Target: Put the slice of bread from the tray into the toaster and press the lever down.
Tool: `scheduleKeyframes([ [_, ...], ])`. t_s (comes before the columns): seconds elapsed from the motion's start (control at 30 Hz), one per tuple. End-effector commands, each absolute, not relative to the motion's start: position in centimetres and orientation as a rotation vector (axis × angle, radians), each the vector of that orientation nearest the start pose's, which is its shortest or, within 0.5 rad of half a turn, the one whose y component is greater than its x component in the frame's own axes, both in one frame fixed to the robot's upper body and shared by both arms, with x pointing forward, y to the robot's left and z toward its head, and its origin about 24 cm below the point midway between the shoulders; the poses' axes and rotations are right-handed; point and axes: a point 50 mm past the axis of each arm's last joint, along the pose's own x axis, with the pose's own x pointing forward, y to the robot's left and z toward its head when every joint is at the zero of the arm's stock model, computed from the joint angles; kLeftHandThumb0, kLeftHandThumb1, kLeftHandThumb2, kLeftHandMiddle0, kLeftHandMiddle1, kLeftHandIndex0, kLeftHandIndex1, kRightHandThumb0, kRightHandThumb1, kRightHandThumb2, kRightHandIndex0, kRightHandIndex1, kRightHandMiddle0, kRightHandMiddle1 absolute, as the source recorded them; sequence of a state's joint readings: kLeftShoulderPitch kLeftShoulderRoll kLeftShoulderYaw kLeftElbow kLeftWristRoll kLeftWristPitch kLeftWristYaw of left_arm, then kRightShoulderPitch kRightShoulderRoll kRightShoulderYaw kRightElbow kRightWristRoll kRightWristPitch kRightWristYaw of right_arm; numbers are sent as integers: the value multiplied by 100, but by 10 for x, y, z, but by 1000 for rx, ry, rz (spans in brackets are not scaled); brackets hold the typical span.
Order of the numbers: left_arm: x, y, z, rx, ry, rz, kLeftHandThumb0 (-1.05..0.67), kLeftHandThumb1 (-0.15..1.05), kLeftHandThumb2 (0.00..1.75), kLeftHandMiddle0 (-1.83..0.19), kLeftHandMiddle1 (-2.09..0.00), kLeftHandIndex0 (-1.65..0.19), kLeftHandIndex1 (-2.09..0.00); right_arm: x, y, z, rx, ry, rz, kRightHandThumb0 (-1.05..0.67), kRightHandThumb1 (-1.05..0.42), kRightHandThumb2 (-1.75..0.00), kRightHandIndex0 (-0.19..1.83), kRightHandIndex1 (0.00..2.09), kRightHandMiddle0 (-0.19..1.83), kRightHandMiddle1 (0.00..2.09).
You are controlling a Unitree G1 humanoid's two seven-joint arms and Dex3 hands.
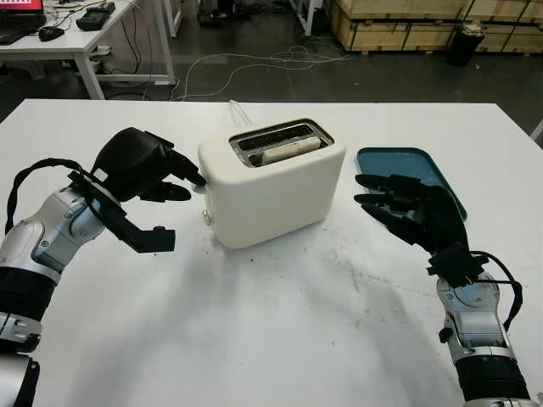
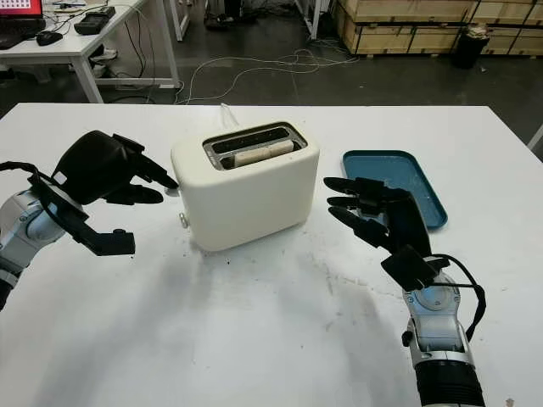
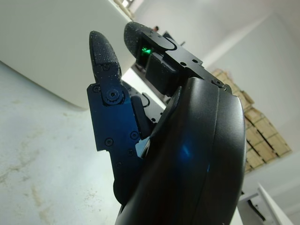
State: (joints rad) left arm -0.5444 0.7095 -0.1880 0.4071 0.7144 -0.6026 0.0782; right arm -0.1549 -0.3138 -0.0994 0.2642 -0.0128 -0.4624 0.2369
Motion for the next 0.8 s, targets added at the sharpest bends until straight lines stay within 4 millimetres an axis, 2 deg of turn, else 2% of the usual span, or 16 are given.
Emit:
scheduleKeyframes([
  [0.0,327,201,156,1417,-640,-340,-41,74,0,-101,-159,-133,-1,274,-213,82,-390,-343,200,-48,-92,-5,106,8,93,0],
  [0.53,330,197,162,1427,-668,-357,-41,74,0,-102,-155,-136,-2,272,-213,82,-379,-375,215,-49,-92,-5,108,9,93,0],
  [0.77,333,188,155,1458,-705,-379,-39,71,0,-103,-157,-138,-2,271,-213,84,-384,-383,214,-49,-92,-6,106,9,93,0],
])
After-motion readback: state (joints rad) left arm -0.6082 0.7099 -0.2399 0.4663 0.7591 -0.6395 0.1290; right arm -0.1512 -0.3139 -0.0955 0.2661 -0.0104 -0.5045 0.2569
